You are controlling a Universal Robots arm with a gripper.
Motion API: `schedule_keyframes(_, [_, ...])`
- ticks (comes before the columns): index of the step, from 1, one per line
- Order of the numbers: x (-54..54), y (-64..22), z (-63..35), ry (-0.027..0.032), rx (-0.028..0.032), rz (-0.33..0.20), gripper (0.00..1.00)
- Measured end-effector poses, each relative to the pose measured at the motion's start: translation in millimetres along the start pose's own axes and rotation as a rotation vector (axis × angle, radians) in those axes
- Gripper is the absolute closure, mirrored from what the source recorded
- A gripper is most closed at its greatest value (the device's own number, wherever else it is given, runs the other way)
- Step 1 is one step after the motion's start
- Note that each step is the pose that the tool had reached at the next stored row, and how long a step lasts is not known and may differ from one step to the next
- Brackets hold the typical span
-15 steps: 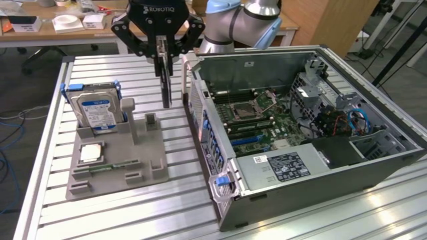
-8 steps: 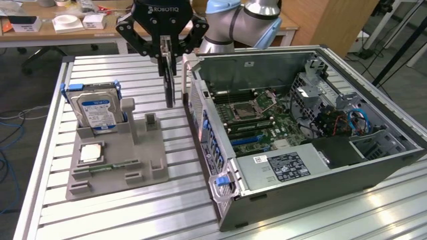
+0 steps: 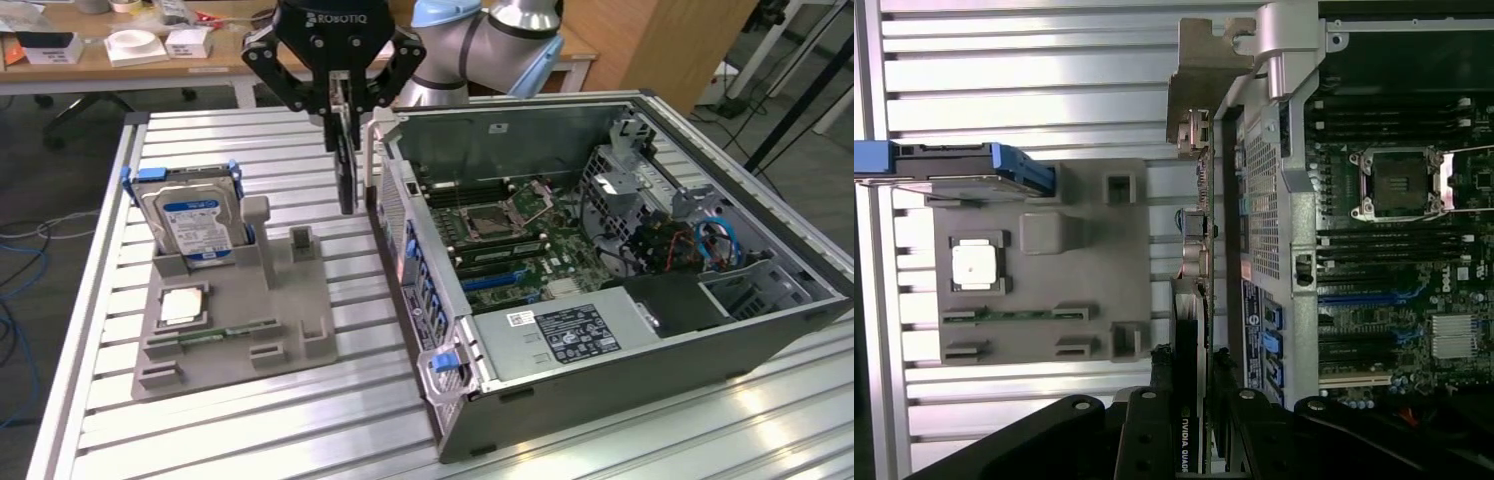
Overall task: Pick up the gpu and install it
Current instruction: 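Pick up the gpu and move the gpu toward the slot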
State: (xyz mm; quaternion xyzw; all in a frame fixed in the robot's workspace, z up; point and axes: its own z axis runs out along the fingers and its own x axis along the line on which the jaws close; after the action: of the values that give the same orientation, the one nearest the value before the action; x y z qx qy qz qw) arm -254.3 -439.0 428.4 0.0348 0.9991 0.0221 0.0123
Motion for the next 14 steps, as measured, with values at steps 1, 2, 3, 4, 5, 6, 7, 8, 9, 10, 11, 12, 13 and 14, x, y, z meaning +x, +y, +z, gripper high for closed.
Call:
schedule_keyframes(1, [-0.8, 0.0, 0.0, 0.0, 0.0, 0.0, 0.74])
schedule_keyframes(2, [-1.5, 0.1, 0.0, 0.0, 0.0, 0.0, 0.74])
schedule_keyframes(3, [-2.3, 0.2, 0.1, 0.0, 0.0, 0.0, 0.74])
schedule_keyframes(4, [-3.2, 0.2, 0.1, 0.0, 0.0, 0.0, 0.74])
schedule_keyframes(5, [-4.0, 0.3, 0.1, 0.0, 0.0, 0.0, 0.74])
schedule_keyframes(6, [-4.8, 0.3, 0.1, 0.0, 0.0, 0.0, 0.74])
schedule_keyframes(7, [-5.7, 0.4, 0.1, 0.0, 0.0001, 0.0, 0.74])
schedule_keyframes(8, [-6.5, 0.4, 0.2, 0.0, 0.0, 0.0, 0.74])
schedule_keyframes(9, [-7.3, 0.5, 0.2, 0.0, 0.0, 0.0, 0.74])
schedule_keyframes(10, [-8.1, 0.6, 0.2, 0.0001, 0.0001, 0.0, 0.74])
schedule_keyframes(11, [-8.8, 0.6, 0.2, 0.0, 0.0, 0.0, 0.74])
schedule_keyframes(12, [-9.5, 0.6, 0.2, 0.0, 0.0, 0.0, 0.74])
schedule_keyframes(13, [-10.3, 0.7, 0.3, 0.0, 0.0, 0.0, 0.74])
schedule_keyframes(14, [-11.1, 0.8, 0.3, -0.0001, -0.0001, 0.0, 0.74])
